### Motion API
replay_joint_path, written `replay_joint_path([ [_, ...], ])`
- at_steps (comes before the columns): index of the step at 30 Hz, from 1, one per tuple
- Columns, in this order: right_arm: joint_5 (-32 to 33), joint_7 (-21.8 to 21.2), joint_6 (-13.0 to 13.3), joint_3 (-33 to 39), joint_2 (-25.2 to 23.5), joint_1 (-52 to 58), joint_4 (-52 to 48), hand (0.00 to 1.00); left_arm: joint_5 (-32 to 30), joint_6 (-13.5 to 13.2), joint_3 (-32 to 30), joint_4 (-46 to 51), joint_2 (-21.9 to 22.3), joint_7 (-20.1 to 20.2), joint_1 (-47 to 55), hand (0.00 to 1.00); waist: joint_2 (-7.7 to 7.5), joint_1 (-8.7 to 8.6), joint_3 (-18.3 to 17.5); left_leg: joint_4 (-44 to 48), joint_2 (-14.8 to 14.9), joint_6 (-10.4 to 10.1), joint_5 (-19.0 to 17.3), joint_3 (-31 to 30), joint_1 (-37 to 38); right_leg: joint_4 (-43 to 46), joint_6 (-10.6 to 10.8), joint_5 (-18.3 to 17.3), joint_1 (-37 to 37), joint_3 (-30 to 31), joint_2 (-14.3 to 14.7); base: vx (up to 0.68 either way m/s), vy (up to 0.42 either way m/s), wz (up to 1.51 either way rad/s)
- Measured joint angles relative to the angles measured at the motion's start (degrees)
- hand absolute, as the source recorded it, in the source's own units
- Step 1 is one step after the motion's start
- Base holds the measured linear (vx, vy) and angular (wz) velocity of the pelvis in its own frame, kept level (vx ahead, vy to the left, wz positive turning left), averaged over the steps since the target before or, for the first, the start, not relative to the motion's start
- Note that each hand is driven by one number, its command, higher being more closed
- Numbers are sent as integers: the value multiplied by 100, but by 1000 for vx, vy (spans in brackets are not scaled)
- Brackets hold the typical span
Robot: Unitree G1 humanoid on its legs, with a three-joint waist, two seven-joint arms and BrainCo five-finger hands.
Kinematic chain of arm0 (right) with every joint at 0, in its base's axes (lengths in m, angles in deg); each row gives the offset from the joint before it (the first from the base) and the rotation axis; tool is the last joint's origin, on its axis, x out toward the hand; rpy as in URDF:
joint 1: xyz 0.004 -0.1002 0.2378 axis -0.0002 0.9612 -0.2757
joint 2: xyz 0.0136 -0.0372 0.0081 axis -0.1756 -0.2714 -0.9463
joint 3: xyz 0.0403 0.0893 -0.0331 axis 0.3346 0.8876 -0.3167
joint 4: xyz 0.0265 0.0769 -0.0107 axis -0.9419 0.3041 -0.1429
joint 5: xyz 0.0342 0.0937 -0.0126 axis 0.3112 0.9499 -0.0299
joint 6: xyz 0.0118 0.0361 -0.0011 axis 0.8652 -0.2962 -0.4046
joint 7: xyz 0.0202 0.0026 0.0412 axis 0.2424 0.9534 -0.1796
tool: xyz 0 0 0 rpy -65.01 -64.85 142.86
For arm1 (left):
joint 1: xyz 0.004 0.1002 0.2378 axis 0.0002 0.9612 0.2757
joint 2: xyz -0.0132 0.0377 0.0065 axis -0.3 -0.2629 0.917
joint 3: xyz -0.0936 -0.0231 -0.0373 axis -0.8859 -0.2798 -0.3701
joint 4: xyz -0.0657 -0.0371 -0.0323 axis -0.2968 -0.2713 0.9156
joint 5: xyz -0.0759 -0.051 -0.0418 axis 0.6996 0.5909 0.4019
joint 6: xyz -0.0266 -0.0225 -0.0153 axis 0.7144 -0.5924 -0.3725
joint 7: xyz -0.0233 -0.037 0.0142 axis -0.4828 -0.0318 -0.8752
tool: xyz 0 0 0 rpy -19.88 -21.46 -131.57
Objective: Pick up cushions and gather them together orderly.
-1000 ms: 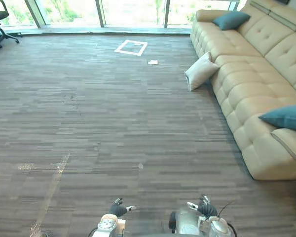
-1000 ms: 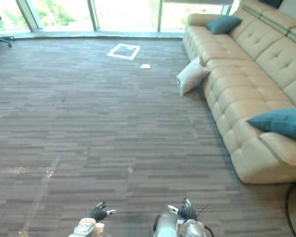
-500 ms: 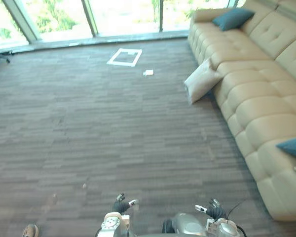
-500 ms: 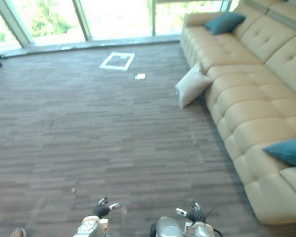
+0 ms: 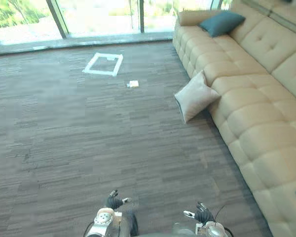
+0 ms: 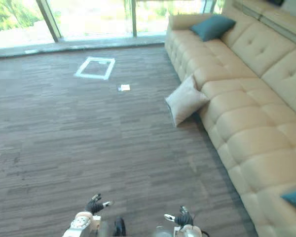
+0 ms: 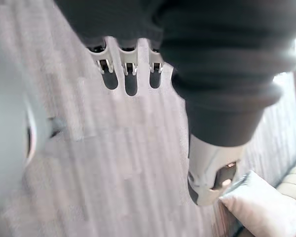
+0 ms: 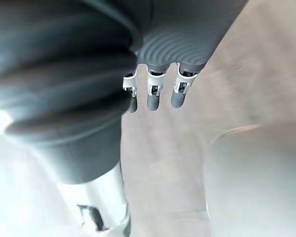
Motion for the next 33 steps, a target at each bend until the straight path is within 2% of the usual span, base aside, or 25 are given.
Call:
replay_joint_path([
  [2,-1,-24,14,-9,64,-101,-67,0,1,5,119,-138,0,3,10,0,172,-107,-2,-359,205,-2,-22,23,490,-687,-120,-270,-655,-431,162,659,-63,16],
  [3,2,-48,19,7,77,-156,-193,0,1,21,184,-200,3,6,5,0,190,-193,9,-489,318,-2,-23,50,723,-1890,-26,-148,-1268,-579,259,642,-146,34],
  [4,-1,-47,6,34,104,-201,-193,0,1,30,214,-199,26,7,11,0,171,-204,30,-594,370,-47,-52,59,914,-3152,60,373,-1493,-543,370,664,-179,32],
  [5,-2,-46,5,34,105,-201,-193,0,1,30,216,-199,26,7,11,0,170,-204,30,-595,371,-48,-52,58,918,-3181,63,388,-1492,-542,373,704,-223,36],
  [6,-35,-44,-31,28,116,-137,-156,0,1,22,228,-181,-8,12,22,0,21,-231,33,-684,281,-230,-164,50,1198,-4678,134,1331,-1459,-446,386,733,-235,35],
  [7,-83,-43,-58,70,188,-114,-74,0,0,21,165,-232,64,6,47,0,99,-251,42,-692,442,-452,-302,38,1526,-4266,-297,2081,-1473,-266,506,724,-224,26],
  [8,-116,-43,-71,94,249,-145,-70,0,1,22,139,-239,126,8,29,0,210,-221,52,-671,521,-451,-301,65,1585,-4058,-270,1910,-1518,-267,571,669,-223,-15],
  [9,-199,-39,-80,192,286,-138,-90,0,-9,1,-32,-195,257,20,41,0,352,-199,32,-202,680,-591,-192,70,1499,-3458,-291,1340,-1647,-220,646,591,-264,-23],
  [10,-209,-46,-106,257,269,-131,-181,0,-58,5,-117,-204,334,15,46,0,399,-300,55,870,932,-818,-36,-61,1146,-3200,-359,938,-1520,-332,672,573,-286,-12],
  [11,-210,-45,-117,268,266,-129,-184,0,-72,6,-152,-203,350,17,46,0,420,-316,72,1222,1007,-883,27,-115,1036,-3205,-371,878,-1441,-374,687,445,-246,18],
  [13,-205,-21,-193,268,271,14,-223,0,-128,8,-615,-5,544,48,91,0,497,-346,141,3943,1719,-995,640,-254,27,-3520,-456,537,-626,-434,1020,555,-242,1],
  [14,-204,-13,-206,237,247,88,-234,0,-140,-6,-770,250,569,48,179,0,431,-222,180,5038,2017,-1013,473,-49,-355,-3817,-564,358,-7,-331,1227,744,-269,-41],
  [15,-204,-12,-203,232,217,133,-229,0,-141,-5,-783,314,552,46,201,0,377,-187,182,5274,2059,-1018,335,89,-553,-4010,-599,293,326,-264,1278,606,-193,-55],
  [18,-203,-8,-210,225,196,171,-175,0,-131,-29,-768,392,540,49,193,0,333,-145,176,4645,2019,-800,-69,665,-1260,-4676,-524,341,1145,-116,1295,502,-90,-37],
  [20,-204,17,-216,222,188,199,-171,0,-110,-44,-664,443,503,47,145,0,295,-81,197,2535,1400,-767,-161,684,-1628,-5065,-409,297,1660,138,1170,563,36,-58],
  [22,-204,52,-209,217,180,209,-169,0,-103,-44,-560,432,486,45,131,0,294,-53,196,1288,976,-754,87,340,-1633,-5201,-296,232,1852,270,1088,402,113,-62],
  [23,-203,84,-204,202,210,260,-165,0,-99,-44,-386,414,455,41,127,0,353,-48,197,-110,627,-724,772,-102,-1666,-5411,-92,100,2167,508,1081,492,218,-62],
  [24,-203,87,-201,196,226,277,-163,0,-99,-46,-375,406,458,42,129,0,384,-45,180,-249,621,-707,869,-163,-1697,-5433,-32,53,2220,561,1106,704,345,-97],
  [25,-204,114,-193,139,237,305,-126,0,-95,-59,-318,395,431,32,99,0,412,50,149,-68,614,-417,1591,-297,-1724,-5439,89,-93,2371,829,1149,405,247,-73],
  [26,-204,123,-193,107,187,281,-70,0,-95,-56,-286,369,387,34,66,0,301,75,120,93,561,-300,1597,-269,-1721,-5411,151,-132,2428,945,1031,409,236,-77],
  [27,-205,119,-167,30,104,327,-73,0,-97,-40,-268,315,260,35,29,0,78,64,47,308,446,-278,1293,-165,-1739,-5273,167,-135,2403,1054,836,512,249,-39],
  [29,-206,115,-157,22,-10,417,-62,0,-102,-42,-260,263,211,46,-7,0,-77,68,-54,785,310,-114,799,-72,-1857,-4625,174,-139,2104,1204,615,559,261,-18],
  [30,-207,106,-154,35,2,428,12,0,-101,-42,-226,225,209,46,-11,0,-120,69,-86,874,208,-57,496,39,-1740,-3537,202,-131,1667,1348,521,477,239,-18],
  [31,-214,94,-161,37,-4,388,72,0,-102,-26,-145,110,185,43,-59,0,-190,70,-88,781,58,-8,319,176,-1464,-2080,639,198,1057,1435,351,462,223,-21],
  [33,-215,71,-159,34,66,342,74,0,-98,-4,-17,-53,113,35,-105,0,-168,57,-37,616,-42,31,146,306,-864,-676,755,289,489,1338,147,448,178,-37],
])
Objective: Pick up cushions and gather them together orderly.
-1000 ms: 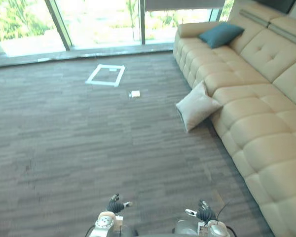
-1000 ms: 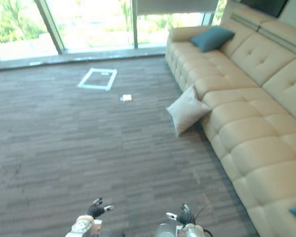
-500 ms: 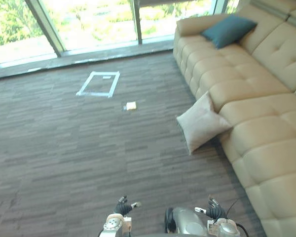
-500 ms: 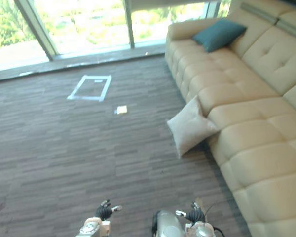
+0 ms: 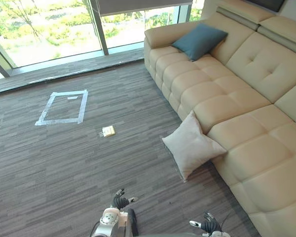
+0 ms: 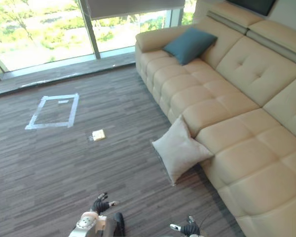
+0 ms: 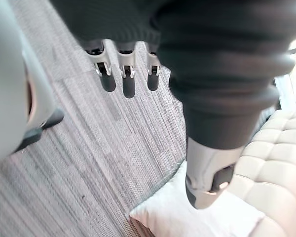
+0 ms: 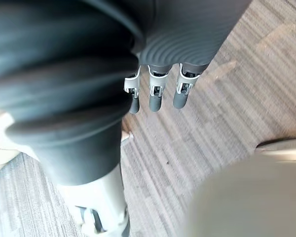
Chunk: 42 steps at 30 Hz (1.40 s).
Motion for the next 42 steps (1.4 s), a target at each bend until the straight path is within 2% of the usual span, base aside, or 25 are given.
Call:
replay_joint_path([
  [2,0,-4,74,-119,117,-40,-46,0,3,9,130,-175,-92,-32,77,0,191,-129,16,-631,59,9,-32,168,892,334,-531,-447,-488,-747,-98,467,145,-41],
  [3,-1,-5,93,-146,126,-61,-47,0,4,9,129,-187,-103,-37,98,0,216,-156,8,-724,95,9,-32,192,1011,277,-584,-504,-583,-898,-91,370,66,-25],
  [6,-2,-2,135,-175,156,-235,-49,0,6,9,222,-289,-170,-34,120,0,285,-214,-10,-1218,370,-6,-24,535,1518,-1050,-642,-595,-1299,-2202,-102,369,-28,-23],
  [7,-3,-1,133,-172,161,-295,-45,0,7,10,277,-295,-178,-30,101,0,284,-214,-10,-1345,424,-12,-22,664,1625,-1749,-732,-370,-1444,-2604,-102,403,-90,-27],
  [9,-6,-3,121,-228,152,-308,-40,0,5,6,305,-296,-219,-29,116,0,171,-200,-28,-1370,327,-363,-100,799,1796,-3269,-976,871,-1557,-2590,126,502,-120,-45],
  [10,-7,-11,128,-228,344,-387,-57,0,-1,15,296,-374,-98,-35,37,0,479,-226,55,-1317,541,-581,-238,818,2030,-3068,-1384,1111,-1559,-2322,408,396,-92,-52],
  [12,15,2,136,-173,353,-377,-51,0,-19,4,306,-387,-42,-19,7,0,564,-269,90,-910,635,-669,-227,754,1949,-2913,-1319,709,-1559,-2259,428,400,-179,-25],
  [13,9,-2,107,-17,309,-332,-28,0,-84,16,291,-475,53,-12,-21,0,598,-398,117,427,996,-772,-267,564,1497,-2926,-1221,380,-1320,-2319,469,418,-280,12],
  [16,6,4,12,15,340,-147,-46,0,-130,-11,165,-230,181,19,51,0,683,-320,161,2673,1624,-1143,-475,373,881,-3463,-1266,280,-472,-2242,894,329,-205,-8],
  [18,10,6,6,9,320,-97,-41,0,-125,-12,175,-166,196,13,63,0,651,-251,164,3033,1675,-1032,-568,456,632,-3710,-1284,232,-68,-2084,1031,213,-80,-52],
  [19,10,5,5,2,310,-98,-40,0,-123,-13,185,-127,203,17,78,0,630,-242,156,2902,1621,-963,-619,492,458,-3850,-1280,226,89,-2021,1048,264,-79,-76],
  [22,13,12,0,5,296,-102,-42,0,-122,-24,177,-20,202,10,80,0,595,-190,155,1317,1131,-802,-691,79,-24,-4119,-1205,229,307,-1553,1020,254,-6,-85],
  [24,11,32,-2,2,287,-91,-42,0,-121,-39,169,3,197,-6,77,0,572,-152,167,20,671,-755,-434,-839,-92,-4182,-1059,156,477,-1097,981,312,129,-103],
  [26,10,45,-1,1,284,-91,-49,0,-121,-37,156,19,202,-20,80,0,571,-140,166,-327,553,-752,-257,-1169,-90,-4179,-961,95,559,-814,988,280,168,-96],
  [27,10,58,-1,0,284,-74,-56,0,-117,-38,107,37,218,-24,98,0,580,-140,158,-498,561,-695,-55,-1218,-53,-4164,-886,49,600,-593,1033,407,322,-108],
  [28,9,74,-3,2,294,-3,-121,0,-119,-38,48,45,256,-24,115,0,636,-140,114,-619,636,-642,549,-1202,-16,-4094,-740,-57,593,-342,1139,403,335,-118],
  [30,5,83,-21,-7,103,46,-276,0,-122,-33,-8,49,200,-30,122,0,396,-99,3,-701,525,-612,569,-881,140,-3895,-602,-177,540,-83,974,317,280,-94],
  [31,2,86,4,-3,-90,191,-376,0,-134,-23,0,9,79,-19,150,0,149,-114,-95,-944,358,-533,533,-586,301,-3799,-445,-278,418,111,782,240,206,-65],
  [33,-2,84,2,-7,-142,186,-375,0,-136,-22,34,-32,26,-20,150,0,4,-113,-154,-1109,253,-424,488,-279,530,-3573,-347,-310,325,180,656,227,208,-71],
  [35,-8,73,14,-81,-111,94,-280,0,-136,-21,181,-110,-35,-34,148,0,39,-132,-141,-1266,263,-348,440,125,874,-3178,-59,-293,182,-288,518,156,180,-86],
  [36,-8,73,15,-106,-88,52,-252,0,-137,-20,211,-130,-53,-34,145,0,56,-135,-135,-1291,275,-339,434,203,940,-3107,-42,-319,118,-584,440,81,127,-98],
  [37,-10,75,19,-120,-66,-66,-246,0,-127,-20,274,-148,-119,-39,148,0,70,-162,-138,-1305,315,-326,426,445,997,-3060,-157,-271,-30,-1732,92,32,52,-64],
  [39,-10,77,20,-125,-63,-107,-239,0,-125,-19,305,-173,-170,-37,137,0,69,-164,-138,-1308,324,-336,419,574,973,-3181,-386,27,-179,-2476,-100,41,-18,-65],
  [40,-11,78,22,-128,-28,-194,-225,0,-124,-17,324,-256,-155,-35,92,0,127,-172,-122,-1318,360,-341,420,657,937,-3174,-473,62,-226,-2804,-100,50,-91,-64],
  [42,-12,77,48,-127,98,-269,-197,0,-127,-10,446,-325,-108,-25,33,0,299,-245,-50,-1317,449,-342,420,676,967,-3406,-583,131,-131,-2688,80,32,-96,-35],
])
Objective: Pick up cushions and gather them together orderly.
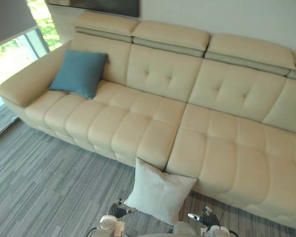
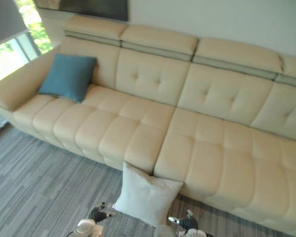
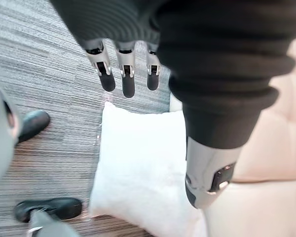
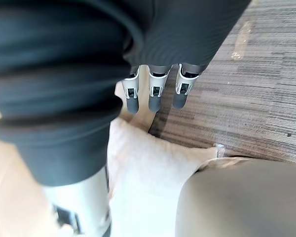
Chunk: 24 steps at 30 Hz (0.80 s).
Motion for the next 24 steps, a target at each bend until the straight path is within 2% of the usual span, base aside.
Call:
replay_joint_path([
  [1,1,1,2,9,83,1,37,0,-6,-4,27,-5,82,28,-6,0,129,-18,15,0,47,-8,5,11,41,-264,-60,41,138,23,117,25,-81,-18],
  [3,0,5,-3,8,136,-4,174,0,-43,-6,24,-9,112,35,1,0,186,-11,9,76,126,-31,-1,74,146,-627,-113,79,396,63,269,36,-94,-21],
  [4,-1,5,-8,8,137,9,191,0,-51,-8,21,-10,109,34,0,0,185,-7,10,138,149,-50,-13,83,166,-684,-125,90,462,72,302,13,-107,-13],
  [5,-1,7,-8,7,132,46,200,0,-57,-9,15,-4,101,39,-1,0,174,-4,17,391,243,-164,-88,100,139,-792,-155,121,579,93,365,-21,-116,-19],
  [6,-3,8,-10,7,109,73,206,0,-66,-9,7,37,92,43,-2,0,99,48,24,753,346,-236,-143,130,31,-898,-179,142,630,233,432,-30,-98,-28],
  [8,-2,8,-11,-20,89,53,206,0,-105,-14,-32,87,78,40,-7,0,60,124,34,1219,439,-240,-149,79,-179,-999,-243,211,628,442,477,-36,-89,-53],
  [9,-1,9,-22,-49,97,48,211,0,-105,-21,-28,87,79,37,-12,0,27,142,65,1335,435,-223,-310,-296,-284,-1053,-270,237,618,575,500,-43,-59,-58],
  [11,1,21,-39,-30,117,57,225,0,-105,-22,-28,87,100,41,-13,0,81,138,60,1151,409,-226,-366,-733,-274,-1019,-275,243,594,656,543,-36,5,-38],
  [13,3,37,-47,28,105,73,252,0,-102,-17,-34,79,85,21,-19,0,152,142,43,835,325,-176,-259,-1204,-193,-952,-226,261,561,877,659,-42,31,-35],
  [16,1,38,-49,66,87,92,285,0,-101,-18,-29,82,67,7,-22,0,111,139,56,732,273,-178,-258,-1192,-186,-973,-171,336,475,995,655,-78,40,-17],
  [24,0,41,-54,306,56,177,299,0,-99,-19,-29,45,42,3,8,0,210,141,19,200,211,-263,-206,-1202,-38,-749,-147,383,157,1171,659,-101,31,-10],
])
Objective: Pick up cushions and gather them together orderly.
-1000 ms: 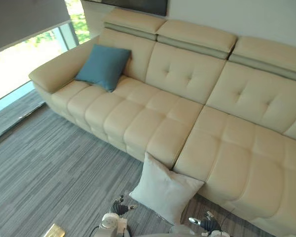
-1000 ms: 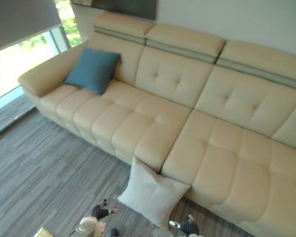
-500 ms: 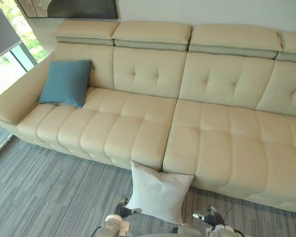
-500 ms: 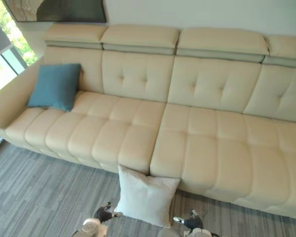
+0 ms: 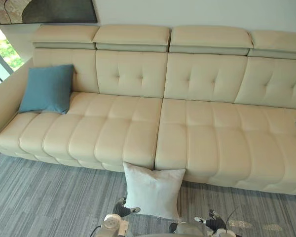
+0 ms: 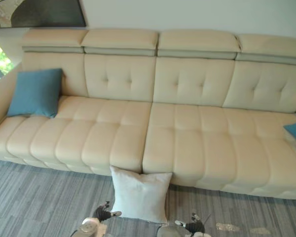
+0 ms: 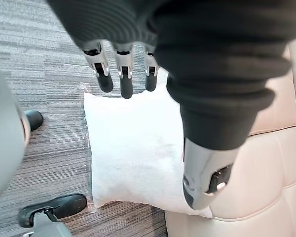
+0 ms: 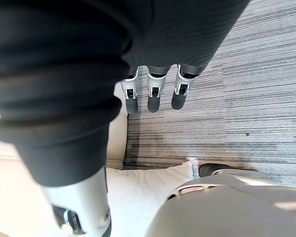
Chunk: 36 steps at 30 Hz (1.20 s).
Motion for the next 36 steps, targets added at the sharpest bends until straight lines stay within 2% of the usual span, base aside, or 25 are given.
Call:
replay_joint_path([
  [3,1,21,1,25,-12,-21,-8,0,7,0,-24,18,-28,-24,-11,0,-39,12,31,-25,-70,-22,15,40,-81,494,7,-127,-350,102,-103,-97,-1,-13],
  [5,8,119,14,18,-25,-118,-66,0,119,-4,-177,88,-59,-117,-57,0,-182,33,105,308,-160,1,-35,90,-491,1171,11,-375,-934,191,-342,-169,-62,-2],
  [6,21,171,35,41,-39,-173,-170,0,180,-5,-282,219,-73,-183,-148,0,-236,35,237,761,-157,5,-202,78,-864,1433,32,-467,-1223,186,-420,-270,-129,15],
  [8,23,277,62,41,-11,-415,-390,0,381,-6,-474,487,-96,-342,-339,0,-177,97,625,2042,117,-5,-685,20,-1805,1948,-15,-612,-1801,128,-407,-307,-113,5],
  [9,42,386,77,45,16,-637,-417,0,525,-6,-480,634,-222,-441,-536,0,-186,162,819,2812,289,-28,-951,-74,-2473,2431,-68,-738,-2323,71,-398,-259,-83,2],
  [12,169,511,102,39,-18,-979,-737,0,751,-26,-592,928,-462,-615,-963,0,-286,238,1156,3635,482,-20,-1166,-188,-3279,3060,-149,-888,-3024,-6,-400,-201,-91,13],
  [13,294,554,123,18,-44,-1279,-916,0,905,-103,-715,1065,-553,-709,-1228,0,-341,247,1311,4016,579,-24,-1238,-262,-3747,3368,-192,-945,-3433,-41,-409,-201,-104,8],
  [14,298,559,123,18,-44,-1363,-948,0,934,-121,-742,1085,-569,-748,-1320,0,-346,257,1336,4116,622,-22,-1249,-274,-3887,3446,-201,-951,-3565,-50,-411,-182,-87,7],
  [18,548,669,197,-21,14,-2420,-1268,0,1255,-219,-1062,1284,-673,-872,-2293,0,-382,270,1651,4925,727,8,-1277,-436,-5276,4144,-278,-980,-4851,-73,-499,-159,-36,8],
  [21,790,706,296,-106,72,-3595,-1511,0,1508,-287,-1378,1536,-807,-981,-3252,0,-380,268,1960,5474,847,28,-1264,-559,-6499,4592,-347,-952,-5988,-126,-528,-134,-17,3],
  [22,805,722,318,-124,89,-3690,-1546,0,1550,-303,-1384,1547,-832,-982,-3348,0,-380,266,1963,5522,851,38,-1254,-569,-6634,4629,-366,-940,-6120,-127,-529,-110,-28,4],
  [25,979,803,366,-179,412,-4782,-1681,0,1697,-358,-1477,1633,-1146,-987,-4251,0,-385,269,2085,5919,935,60,-1237,-595,-7763,4965,-468,-872,-7234,-128,-556,-26,-16,-5],
  [30,1226,900,411,-146,839,-5790,-1698,0,1807,-369,-1459,1666,-1325,-986,-5149,0,-363,263,2169,6302,918,35,-1221,-733,-8683,5343,-533,-833,-8081,-182,-682,20,26,7],
  [31,1436,912,434,-91,905,-5937,-1697,0,1818,-377,-1453,1682,-1344,-988,-5323,0,-361,268,2171,6352,906,36,-1220,-752,-8848,5407,-532,-834,-8233,-182,-720,0,33,11],
  [36,2002,1051,523,70,1003,-6467,-1641,0,1920,-424,-1325,1779,-1625,-1009,-5748,0,-359,279,2175,6383,822,122,-1185,-775,-9311,5422,-482,-861,-8651,-177,-797,-41,23,9],
])
